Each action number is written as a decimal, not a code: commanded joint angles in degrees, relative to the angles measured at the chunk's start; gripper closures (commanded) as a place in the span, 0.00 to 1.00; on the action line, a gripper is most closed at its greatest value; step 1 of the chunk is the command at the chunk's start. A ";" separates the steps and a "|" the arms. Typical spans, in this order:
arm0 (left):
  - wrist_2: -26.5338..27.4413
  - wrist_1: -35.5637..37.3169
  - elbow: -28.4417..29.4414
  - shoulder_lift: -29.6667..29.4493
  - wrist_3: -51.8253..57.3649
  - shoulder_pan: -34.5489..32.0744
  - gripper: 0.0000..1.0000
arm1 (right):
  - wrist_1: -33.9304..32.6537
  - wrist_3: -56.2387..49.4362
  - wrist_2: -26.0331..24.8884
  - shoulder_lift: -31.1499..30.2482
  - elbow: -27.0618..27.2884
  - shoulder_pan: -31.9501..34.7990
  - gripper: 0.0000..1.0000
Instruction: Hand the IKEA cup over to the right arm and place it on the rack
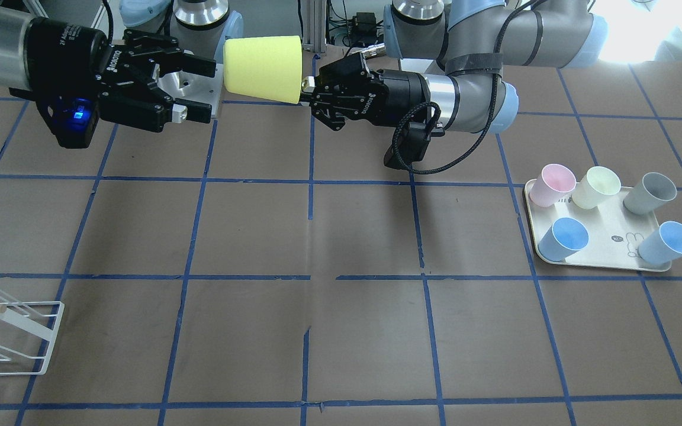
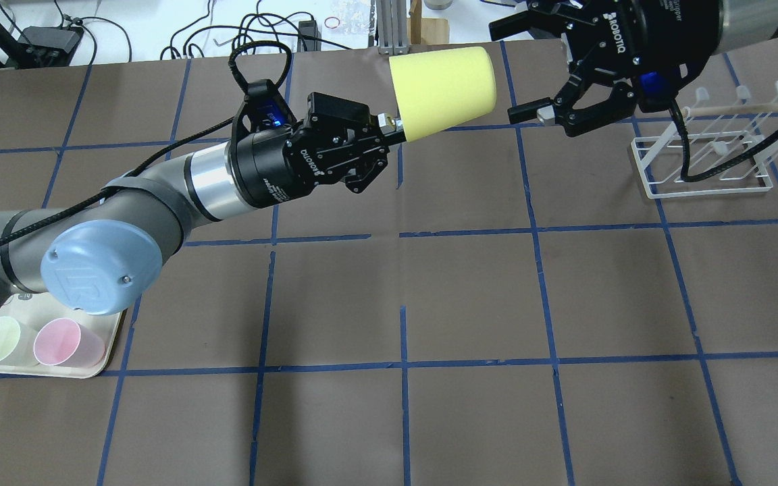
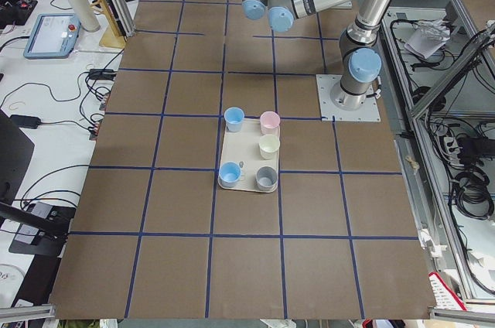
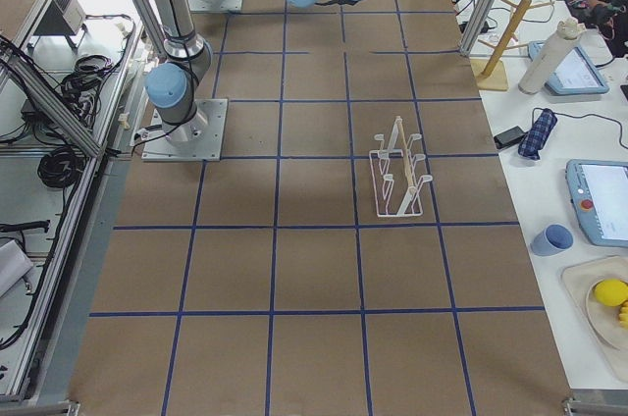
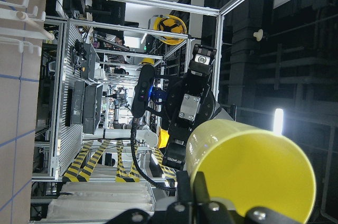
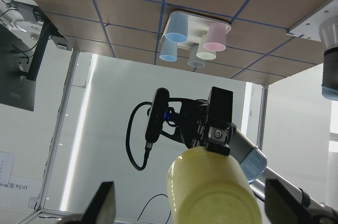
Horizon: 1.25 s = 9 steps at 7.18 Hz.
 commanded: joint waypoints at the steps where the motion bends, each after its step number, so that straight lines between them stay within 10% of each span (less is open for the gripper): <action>1: -2.04 0.18 0.10 -0.51 0.13 -0.01 1.00 | 0.76 -0.38 0.01 -0.14 0.01 1.96 0.00; 7: -2.05 0.10 -0.08 0.10 0.13 -0.01 1.00 | 0.23 -0.20 3.52 -0.31 -0.78 4.08 0.05; 9: -2.05 0.10 0.01 -0.07 0.13 -0.01 1.00 | -0.03 -0.99 3.44 0.12 -0.78 4.08 0.40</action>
